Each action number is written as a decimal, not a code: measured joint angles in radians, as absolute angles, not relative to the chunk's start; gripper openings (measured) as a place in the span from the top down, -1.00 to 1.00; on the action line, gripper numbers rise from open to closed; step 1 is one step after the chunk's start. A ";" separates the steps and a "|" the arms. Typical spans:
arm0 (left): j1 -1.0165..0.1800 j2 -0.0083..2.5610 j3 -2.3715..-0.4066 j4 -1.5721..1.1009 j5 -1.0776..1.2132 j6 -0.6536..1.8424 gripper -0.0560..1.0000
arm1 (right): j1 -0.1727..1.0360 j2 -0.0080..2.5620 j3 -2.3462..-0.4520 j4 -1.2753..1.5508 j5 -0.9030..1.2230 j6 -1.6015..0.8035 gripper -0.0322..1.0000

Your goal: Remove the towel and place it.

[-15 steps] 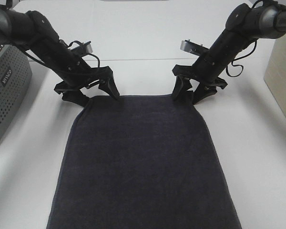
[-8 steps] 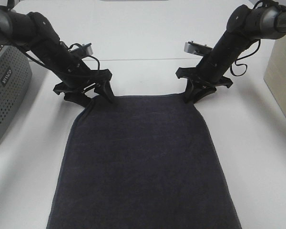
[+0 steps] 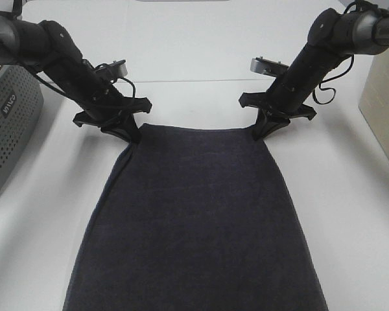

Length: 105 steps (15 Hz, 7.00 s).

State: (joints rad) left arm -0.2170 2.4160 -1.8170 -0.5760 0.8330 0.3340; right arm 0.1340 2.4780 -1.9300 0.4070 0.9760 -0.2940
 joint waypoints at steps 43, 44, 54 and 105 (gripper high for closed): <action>-0.217 2.596 -2.081 -0.579 0.101 0.628 0.87 | 0.135 2.630 -2.278 0.468 0.471 -0.449 0.92; -0.218 2.600 -2.081 -0.579 0.086 0.628 0.87 | 0.135 2.630 -2.278 0.472 0.461 -0.449 0.91; -0.221 2.637 -2.081 -0.579 -0.006 0.631 0.20 | 0.135 2.630 -2.278 0.499 0.432 -0.449 0.23; 0.035 0.831 -1.005 0.035 1.076 -0.042 -0.53 | 0.132 0.806 -0.987 0.105 1.218 -0.020 -0.42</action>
State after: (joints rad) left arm 0.0350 0.8310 -1.0050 0.0350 1.0760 -0.0420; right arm 0.1320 0.8060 -0.9870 0.1050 1.2180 -0.0200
